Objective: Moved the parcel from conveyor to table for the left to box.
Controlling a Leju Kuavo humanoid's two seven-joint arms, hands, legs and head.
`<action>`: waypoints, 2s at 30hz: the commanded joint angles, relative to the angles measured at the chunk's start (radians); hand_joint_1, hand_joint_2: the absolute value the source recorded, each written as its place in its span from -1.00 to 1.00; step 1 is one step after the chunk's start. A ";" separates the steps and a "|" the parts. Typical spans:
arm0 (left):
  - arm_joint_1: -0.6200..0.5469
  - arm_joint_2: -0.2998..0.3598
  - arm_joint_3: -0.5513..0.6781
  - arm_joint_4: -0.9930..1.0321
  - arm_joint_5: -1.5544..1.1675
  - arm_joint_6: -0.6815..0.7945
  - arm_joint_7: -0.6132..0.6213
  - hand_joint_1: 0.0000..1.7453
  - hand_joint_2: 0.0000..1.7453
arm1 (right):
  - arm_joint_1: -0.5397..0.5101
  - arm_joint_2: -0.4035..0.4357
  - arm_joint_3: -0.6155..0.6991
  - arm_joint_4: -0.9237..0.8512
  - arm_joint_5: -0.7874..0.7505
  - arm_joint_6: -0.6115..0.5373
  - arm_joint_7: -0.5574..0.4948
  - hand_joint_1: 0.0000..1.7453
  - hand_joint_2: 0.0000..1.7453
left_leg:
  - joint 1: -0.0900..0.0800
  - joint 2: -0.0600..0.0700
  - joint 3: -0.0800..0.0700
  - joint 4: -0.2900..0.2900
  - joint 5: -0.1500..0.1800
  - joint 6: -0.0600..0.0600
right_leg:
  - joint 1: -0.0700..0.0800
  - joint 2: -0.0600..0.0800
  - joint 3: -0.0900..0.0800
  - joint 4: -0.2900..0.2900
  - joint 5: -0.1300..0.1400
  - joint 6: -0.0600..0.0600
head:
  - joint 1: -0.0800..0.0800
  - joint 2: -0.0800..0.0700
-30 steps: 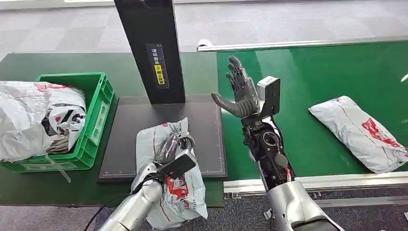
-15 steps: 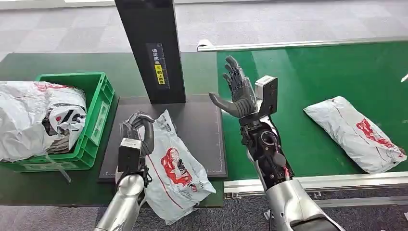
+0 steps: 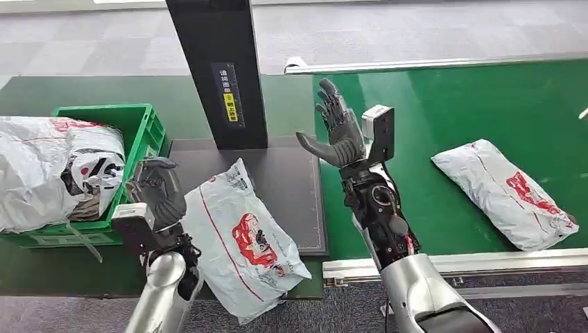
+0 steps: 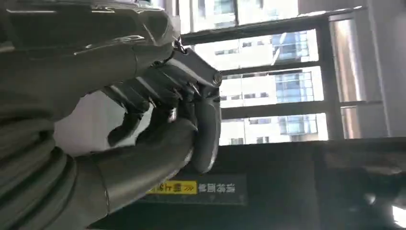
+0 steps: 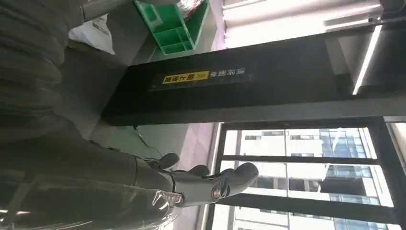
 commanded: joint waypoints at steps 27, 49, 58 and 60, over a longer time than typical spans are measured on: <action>-0.015 0.089 -0.082 0.433 -0.869 -0.364 0.574 -0.86 1.00 | 0.002 -0.031 -0.022 0.001 0.043 0.029 0.072 -1.00 1.00 | -0.001 0.000 0.004 -0.002 0.000 0.000 | -0.001 0.000 0.004 -0.002 0.000 0.000 | 0.000 0.000; -0.012 0.084 -0.081 0.386 -0.874 -0.347 0.507 1.00 1.00 | 0.036 -0.036 -0.018 -0.049 0.040 0.031 0.079 -1.00 1.00 | -0.001 0.001 0.010 -0.003 0.001 0.001 | -0.001 0.001 0.010 -0.003 0.001 0.000 | 0.000 0.000; 0.016 0.055 -0.004 0.170 -0.630 0.055 0.226 1.00 1.00 | 0.047 -0.037 0.005 -0.061 0.017 0.018 0.083 -1.00 1.00 | 0.000 0.000 0.005 0.000 0.000 0.001 | 0.000 0.000 0.005 -0.001 0.000 -0.001 | 0.000 0.000; 0.016 0.052 0.003 0.128 -0.581 0.106 0.188 1.00 1.00 | 0.036 -0.025 0.008 -0.032 0.003 0.019 0.087 -1.00 1.00 | 0.000 0.000 0.005 -0.001 0.000 0.001 | 0.000 0.000 0.005 -0.001 0.000 0.000 | 0.000 0.000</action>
